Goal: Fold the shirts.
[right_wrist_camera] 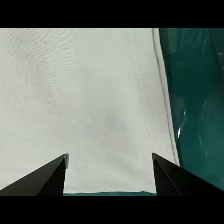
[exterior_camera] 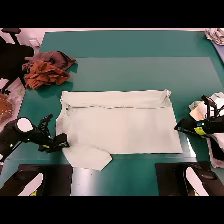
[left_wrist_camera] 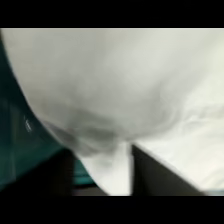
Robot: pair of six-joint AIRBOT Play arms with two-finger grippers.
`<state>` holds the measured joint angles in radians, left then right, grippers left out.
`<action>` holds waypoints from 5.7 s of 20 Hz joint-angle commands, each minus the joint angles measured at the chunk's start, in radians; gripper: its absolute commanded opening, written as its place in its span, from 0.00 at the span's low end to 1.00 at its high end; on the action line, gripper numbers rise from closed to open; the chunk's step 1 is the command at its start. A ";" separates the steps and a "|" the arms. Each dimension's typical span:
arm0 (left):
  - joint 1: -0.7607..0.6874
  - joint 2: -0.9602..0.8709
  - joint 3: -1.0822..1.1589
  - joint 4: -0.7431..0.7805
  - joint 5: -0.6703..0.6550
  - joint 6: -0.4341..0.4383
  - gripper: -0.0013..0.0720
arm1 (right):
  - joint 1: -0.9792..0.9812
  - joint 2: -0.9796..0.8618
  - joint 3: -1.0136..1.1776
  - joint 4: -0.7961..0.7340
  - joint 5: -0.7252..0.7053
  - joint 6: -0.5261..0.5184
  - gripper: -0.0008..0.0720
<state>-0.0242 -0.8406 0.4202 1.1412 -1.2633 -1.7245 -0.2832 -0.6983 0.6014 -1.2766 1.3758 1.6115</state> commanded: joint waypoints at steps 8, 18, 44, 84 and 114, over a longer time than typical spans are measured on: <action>0.000 -0.007 0.229 -0.131 -0.073 0.060 0.07 | 0.000 -0.070 -0.001 -0.137 0.048 -0.003 0.87; 0.000 -0.007 0.315 -0.169 -0.053 0.029 0.07 | 0.000 -0.262 -0.019 -0.192 0.074 -0.034 0.87; 0.000 -0.007 0.560 -0.053 -0.076 -0.085 0.07 | 0.002 -0.169 0.341 0.062 -0.066 -0.050 0.05; 0.000 -0.489 0.562 -0.012 0.718 -0.257 0.07 | 0.090 -0.978 0.863 0.106 -0.316 -0.100 0.06; -0.304 -0.780 1.101 0.105 0.162 0.285 0.50 | -0.041 -1.201 0.849 0.418 0.026 -0.436 0.99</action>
<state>-0.3149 -1.5944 1.4979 1.2499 -1.1172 -1.4555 -0.3630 -1.8721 1.4677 -0.8371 1.4200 1.1995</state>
